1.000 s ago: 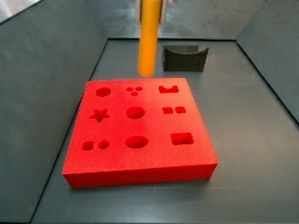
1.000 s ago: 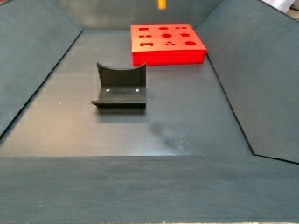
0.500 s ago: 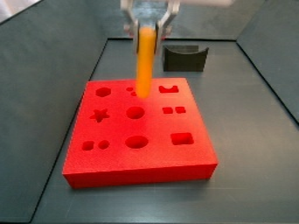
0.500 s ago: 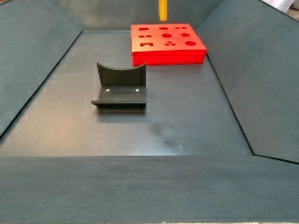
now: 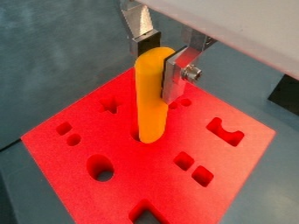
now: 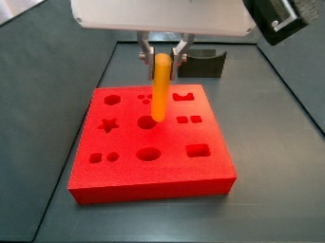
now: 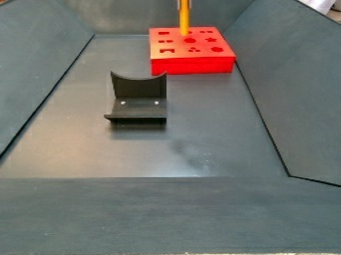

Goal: Pick up the oval object. Move up. Move to above the board. Insert the oval object.
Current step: Insert the oval object.

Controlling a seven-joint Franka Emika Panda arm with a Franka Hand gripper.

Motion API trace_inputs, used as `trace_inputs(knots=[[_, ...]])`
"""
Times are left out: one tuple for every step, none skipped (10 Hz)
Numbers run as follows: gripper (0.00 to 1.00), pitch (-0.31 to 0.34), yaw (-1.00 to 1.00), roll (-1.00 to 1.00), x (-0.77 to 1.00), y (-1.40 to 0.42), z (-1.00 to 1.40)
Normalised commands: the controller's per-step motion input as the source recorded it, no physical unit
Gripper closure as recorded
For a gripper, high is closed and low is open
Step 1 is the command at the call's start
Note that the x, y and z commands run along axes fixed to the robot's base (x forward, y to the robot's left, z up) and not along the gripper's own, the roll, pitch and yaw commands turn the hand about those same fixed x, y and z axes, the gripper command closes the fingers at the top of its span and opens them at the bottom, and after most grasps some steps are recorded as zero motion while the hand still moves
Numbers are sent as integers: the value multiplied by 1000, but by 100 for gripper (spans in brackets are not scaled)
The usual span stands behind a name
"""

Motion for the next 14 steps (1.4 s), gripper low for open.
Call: trace_inputs(knots=[[100,0,0,109,-63,0,-171],[100,0,0,4,0,0,-74],[100,0,0,0,-26,0,-66],[100,0,0,37,-97,0,-217],[100,0,0,23,-186,0,-220],[100,0,0,6,-69,-6,-94],[100,0,0,0,0,-37,0],[100,0,0,0,0,-74,0],[100,0,0,0,0,-71,0],[100,0,0,0,0,-29,-97],[100,0,0,0,0,0,-123],[100,0,0,0,0,0,-117],[100,0,0,0,0,0,-100],[100,0,0,-9,0,0,-83]])
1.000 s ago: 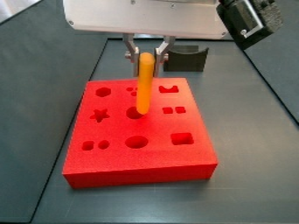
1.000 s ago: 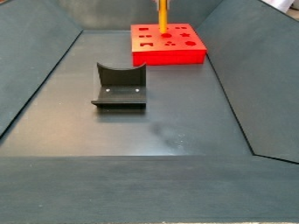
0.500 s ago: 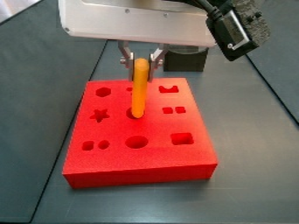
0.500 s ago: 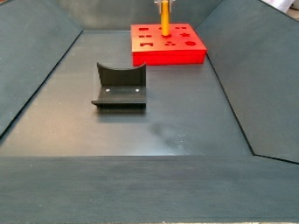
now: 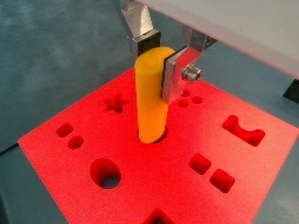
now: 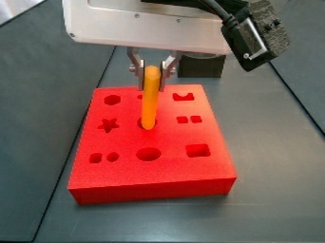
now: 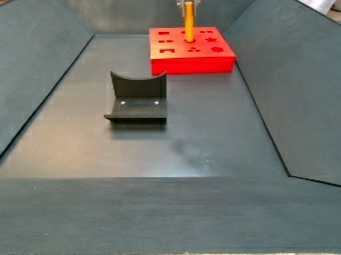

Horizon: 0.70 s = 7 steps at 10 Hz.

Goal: Pick up the oval object. Move up. Move to above the board. Insert the oval object.
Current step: Insert the oval object.

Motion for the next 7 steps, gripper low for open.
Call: trace_inputs(knots=[[100,0,0,-33,-14,26,-51],[100,-11,0,-70,-60,97,-31],[100,-4,0,-50,-37,54,-43],[100,0,0,-43,-11,34,-54],[100,-4,0,-19,-29,3,-94],[100,0,0,0,-37,0,-311],[100,-11,0,91,-54,-151,-720]])
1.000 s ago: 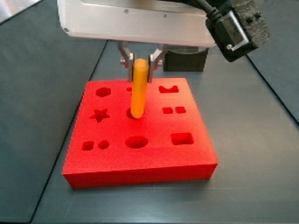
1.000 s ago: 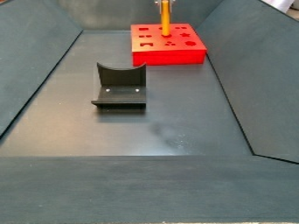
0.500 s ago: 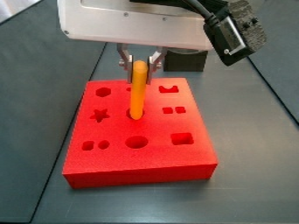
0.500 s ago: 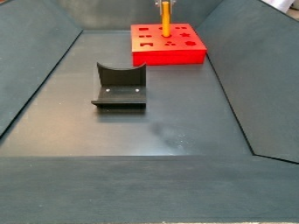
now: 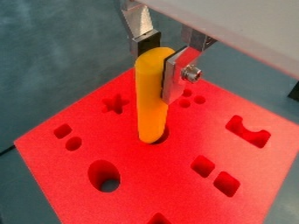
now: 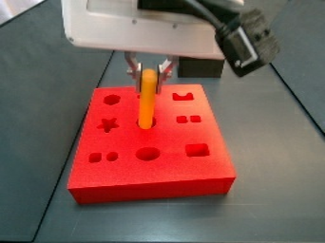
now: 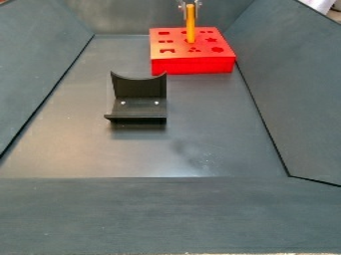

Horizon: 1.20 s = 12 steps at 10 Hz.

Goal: Pick up the oval object. Move up. Move to above the board. Insert the oval object.
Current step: Insert the oval object.

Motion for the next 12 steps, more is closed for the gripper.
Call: trace_inputs(knots=[[100,-16,-9,96,-3,-183,-880],[100,-77,-117,76,-31,-100,-969],[100,-219,-157,-6,-3,-20,-823],[100,-374,-237,-96,0,-11,-477],[100,-416,-180,-104,97,0,-357],[100,-347,-180,-54,149,37,-429],[100,-336,-169,-100,251,123,-420],[100,-297,-180,-54,197,157,-486],[100,-134,-137,230,49,0,-714],[100,0,-131,411,0,-23,-557],[100,36,-151,163,29,0,-146],[100,17,0,0,17,0,0]])
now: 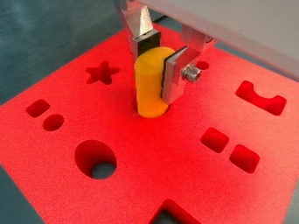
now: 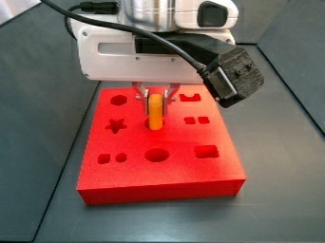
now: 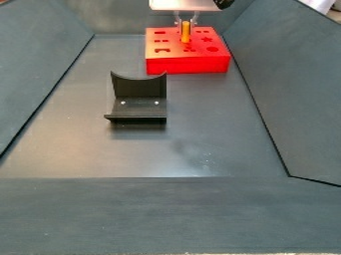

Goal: Pick up the oval object. Move up. Move to above the board. Insert the oval object.
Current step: Insert the oval object.

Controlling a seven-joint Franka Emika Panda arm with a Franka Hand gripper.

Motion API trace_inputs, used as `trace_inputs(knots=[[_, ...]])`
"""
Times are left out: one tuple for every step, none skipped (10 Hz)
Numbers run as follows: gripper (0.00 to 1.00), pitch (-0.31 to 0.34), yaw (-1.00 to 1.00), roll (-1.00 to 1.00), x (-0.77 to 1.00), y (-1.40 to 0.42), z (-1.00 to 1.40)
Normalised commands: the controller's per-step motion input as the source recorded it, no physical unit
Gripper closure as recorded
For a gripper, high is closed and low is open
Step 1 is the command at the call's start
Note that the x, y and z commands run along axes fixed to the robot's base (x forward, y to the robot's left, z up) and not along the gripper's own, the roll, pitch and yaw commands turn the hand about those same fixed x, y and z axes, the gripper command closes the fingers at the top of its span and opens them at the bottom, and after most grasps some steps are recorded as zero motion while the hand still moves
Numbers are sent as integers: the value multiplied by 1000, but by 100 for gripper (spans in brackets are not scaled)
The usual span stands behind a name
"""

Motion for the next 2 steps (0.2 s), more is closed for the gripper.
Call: trace_inputs(knots=[[100,-21,0,0,0,0,-6],[100,0,0,0,0,0,0]])
